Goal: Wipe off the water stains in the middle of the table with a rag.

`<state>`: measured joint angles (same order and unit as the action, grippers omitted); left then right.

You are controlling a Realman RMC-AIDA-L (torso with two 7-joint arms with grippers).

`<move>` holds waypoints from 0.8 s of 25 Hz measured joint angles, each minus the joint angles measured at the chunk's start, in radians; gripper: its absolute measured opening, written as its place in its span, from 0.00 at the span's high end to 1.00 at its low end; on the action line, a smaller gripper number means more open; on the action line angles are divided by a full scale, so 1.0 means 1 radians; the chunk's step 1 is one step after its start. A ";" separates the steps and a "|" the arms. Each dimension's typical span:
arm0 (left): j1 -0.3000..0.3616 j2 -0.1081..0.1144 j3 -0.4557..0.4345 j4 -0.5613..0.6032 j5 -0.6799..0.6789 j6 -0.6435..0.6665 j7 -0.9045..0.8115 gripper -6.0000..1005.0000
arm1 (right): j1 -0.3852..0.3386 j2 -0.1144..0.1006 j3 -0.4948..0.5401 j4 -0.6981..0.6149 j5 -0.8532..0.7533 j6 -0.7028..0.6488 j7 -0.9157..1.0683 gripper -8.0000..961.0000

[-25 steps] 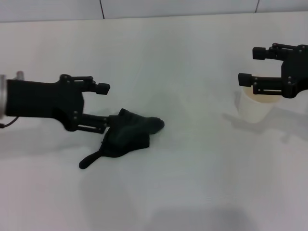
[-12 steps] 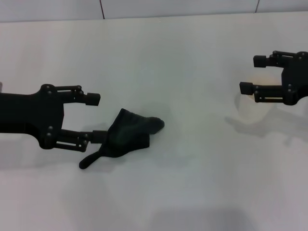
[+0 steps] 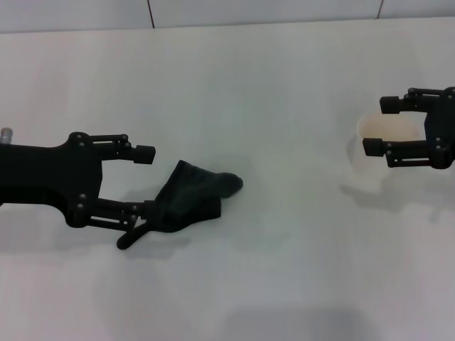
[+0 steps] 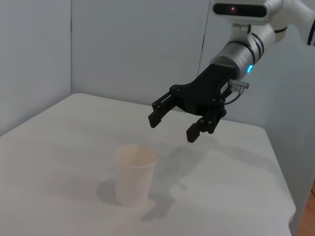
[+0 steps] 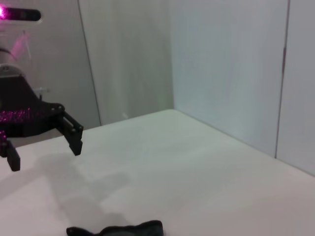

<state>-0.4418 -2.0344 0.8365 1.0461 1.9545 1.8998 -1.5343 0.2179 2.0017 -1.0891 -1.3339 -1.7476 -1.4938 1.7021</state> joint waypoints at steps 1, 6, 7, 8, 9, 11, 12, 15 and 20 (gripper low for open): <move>0.000 -0.001 0.000 0.000 0.000 0.000 -0.001 0.15 | 0.000 0.000 0.003 -0.003 -0.006 -0.007 0.002 0.18; 0.000 -0.008 0.001 0.000 0.001 -0.001 -0.005 0.15 | 0.001 0.000 0.010 -0.010 -0.015 -0.035 0.010 0.18; 0.000 -0.010 0.001 0.000 0.001 -0.001 -0.005 0.15 | 0.000 0.000 0.011 -0.011 -0.015 -0.039 0.010 0.18; 0.000 -0.012 0.001 0.000 0.001 -0.001 -0.006 0.15 | -0.001 0.000 0.012 -0.014 -0.015 -0.042 0.010 0.18; 0.000 -0.014 0.001 0.000 0.001 -0.001 -0.006 0.15 | -0.003 0.000 0.012 -0.016 -0.015 -0.044 0.010 0.18; 0.000 -0.014 0.001 0.000 0.001 -0.001 -0.007 0.15 | -0.005 0.000 0.012 -0.018 -0.018 -0.050 0.010 0.18; 0.000 -0.015 0.001 0.000 0.001 -0.001 -0.007 0.15 | -0.005 0.000 0.012 -0.018 -0.018 -0.050 0.010 0.18; 0.000 -0.017 0.001 0.000 0.001 -0.001 -0.006 0.15 | -0.006 0.001 0.013 -0.020 -0.026 -0.055 0.010 0.18; 0.002 -0.017 0.001 0.000 0.001 -0.009 -0.005 0.15 | -0.006 0.002 0.013 -0.021 -0.027 -0.056 0.010 0.18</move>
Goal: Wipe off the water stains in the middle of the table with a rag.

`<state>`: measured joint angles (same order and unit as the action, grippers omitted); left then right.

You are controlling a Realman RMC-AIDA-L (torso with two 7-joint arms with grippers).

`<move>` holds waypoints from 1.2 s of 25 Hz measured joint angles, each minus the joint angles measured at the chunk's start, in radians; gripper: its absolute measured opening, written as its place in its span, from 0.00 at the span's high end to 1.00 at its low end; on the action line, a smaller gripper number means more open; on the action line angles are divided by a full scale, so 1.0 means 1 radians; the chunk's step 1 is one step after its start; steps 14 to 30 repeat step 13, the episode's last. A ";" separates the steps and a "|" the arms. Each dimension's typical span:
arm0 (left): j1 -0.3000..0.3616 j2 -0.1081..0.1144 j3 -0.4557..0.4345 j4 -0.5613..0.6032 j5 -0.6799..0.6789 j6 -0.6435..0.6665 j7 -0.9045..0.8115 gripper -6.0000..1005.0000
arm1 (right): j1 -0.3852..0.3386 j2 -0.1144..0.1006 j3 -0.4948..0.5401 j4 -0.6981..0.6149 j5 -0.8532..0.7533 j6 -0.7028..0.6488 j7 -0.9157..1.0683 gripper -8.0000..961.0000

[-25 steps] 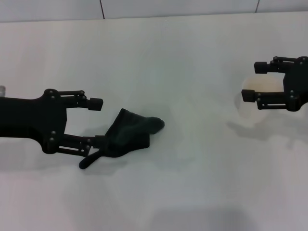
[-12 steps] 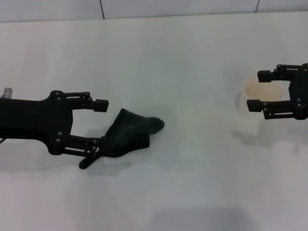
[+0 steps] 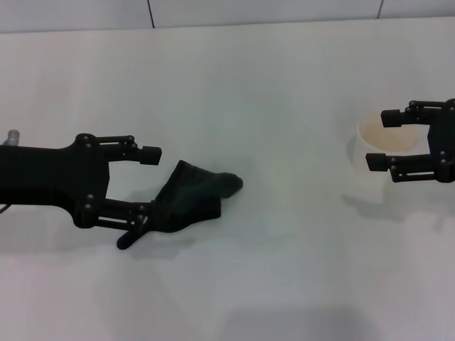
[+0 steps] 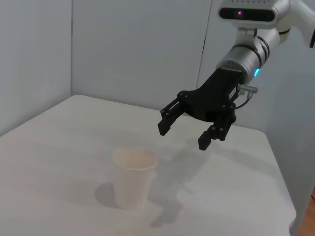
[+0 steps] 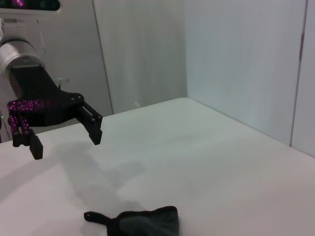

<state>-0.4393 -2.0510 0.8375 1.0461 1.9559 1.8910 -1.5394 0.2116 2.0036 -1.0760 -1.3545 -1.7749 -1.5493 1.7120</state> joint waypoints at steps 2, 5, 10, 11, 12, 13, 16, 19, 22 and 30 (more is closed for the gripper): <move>0.001 0.000 0.000 0.000 0.000 -0.001 0.001 0.16 | 0.000 0.000 0.000 0.000 0.000 -0.001 0.000 0.18; 0.002 -0.001 0.000 0.000 0.000 -0.002 0.002 0.16 | 0.000 0.000 0.000 0.000 0.000 -0.002 0.000 0.18; 0.002 -0.002 0.000 0.000 0.000 -0.004 0.003 0.16 | 0.001 0.000 -0.001 0.000 0.000 -0.002 0.000 0.18; 0.002 -0.002 0.000 0.000 0.000 -0.004 0.003 0.16 | 0.001 0.000 -0.001 0.000 0.000 -0.001 0.000 0.18; 0.002 -0.003 0.000 0.000 0.000 -0.004 0.003 0.16 | 0.001 0.000 -0.001 0.000 0.000 -0.001 0.000 0.18; 0.002 -0.003 0.000 0.000 0.000 -0.004 0.003 0.16 | 0.001 0.000 -0.001 0.000 0.000 -0.001 0.000 0.18; 0.002 -0.003 0.000 0.000 0.000 -0.004 0.003 0.16 | 0.001 0.000 -0.001 0.000 0.000 -0.001 0.000 0.18; 0.002 -0.003 0.000 0.000 0.000 -0.004 0.003 0.16 | 0.001 0.000 -0.001 0.000 0.000 -0.001 0.000 0.18; 0.002 -0.003 0.000 0.000 0.000 -0.004 0.003 0.16 | 0.001 0.000 -0.001 0.000 0.000 -0.001 0.000 0.18; 0.002 -0.003 0.000 0.000 0.000 -0.004 0.003 0.16 | 0.001 0.000 -0.001 0.000 0.000 -0.001 0.000 0.18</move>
